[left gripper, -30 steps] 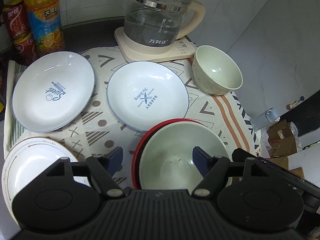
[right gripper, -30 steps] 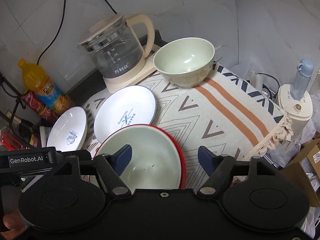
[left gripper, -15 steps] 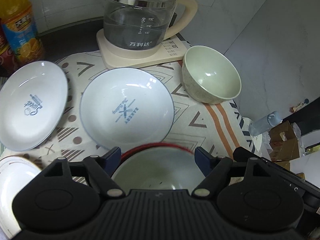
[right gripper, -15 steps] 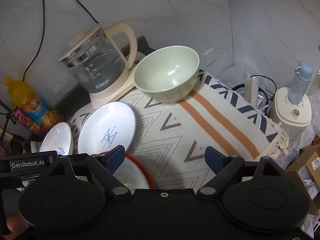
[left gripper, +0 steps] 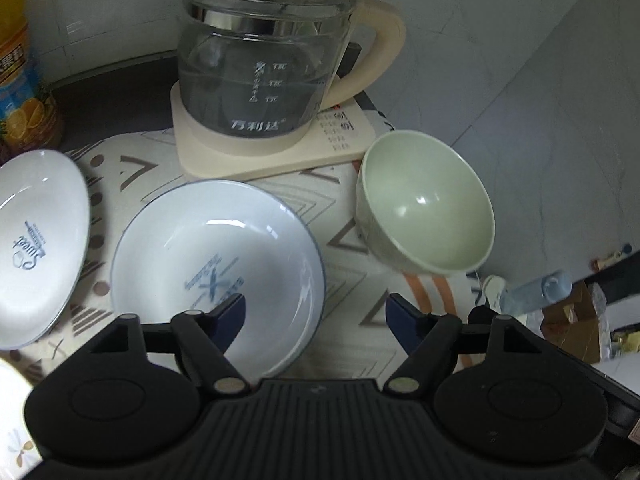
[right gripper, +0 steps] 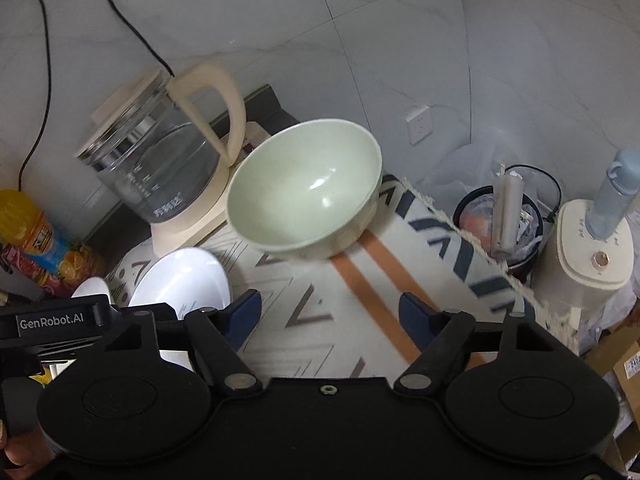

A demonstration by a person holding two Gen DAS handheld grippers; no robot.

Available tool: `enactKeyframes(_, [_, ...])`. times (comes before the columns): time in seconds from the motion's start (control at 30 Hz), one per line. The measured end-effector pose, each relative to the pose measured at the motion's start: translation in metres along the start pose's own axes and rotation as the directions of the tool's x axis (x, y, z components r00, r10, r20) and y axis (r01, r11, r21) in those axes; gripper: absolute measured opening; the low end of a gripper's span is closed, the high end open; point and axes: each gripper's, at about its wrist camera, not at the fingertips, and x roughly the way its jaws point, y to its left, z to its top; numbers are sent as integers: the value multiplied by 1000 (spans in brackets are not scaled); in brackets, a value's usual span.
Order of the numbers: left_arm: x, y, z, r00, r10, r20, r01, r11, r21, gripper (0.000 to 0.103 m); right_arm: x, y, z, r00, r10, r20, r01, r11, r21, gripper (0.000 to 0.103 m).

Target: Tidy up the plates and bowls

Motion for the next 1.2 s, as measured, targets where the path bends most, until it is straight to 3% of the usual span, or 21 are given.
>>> enactKeyframes(0.53, [54,-31,38,1000,-16,11,17,995,-94,52,55,-24,47,998,52,-38,-50,998,43,55])
enactKeyframes(0.93, [92,-33,35,999,-30,-29,24,982,-187,17,92,-24,52,992,69,-105,-62,996,68,43])
enactKeyframes(1.07, [92,-36,31,999,-4,-41,-3,985,-171,15,96,-27,48,994,78,-81,-72,995,74,33])
enactKeyframes(1.2, [80,-33,24,1000,-12,-26,7,984,-180,15,88,-28,48,993,94,-68,-88,993,84,31])
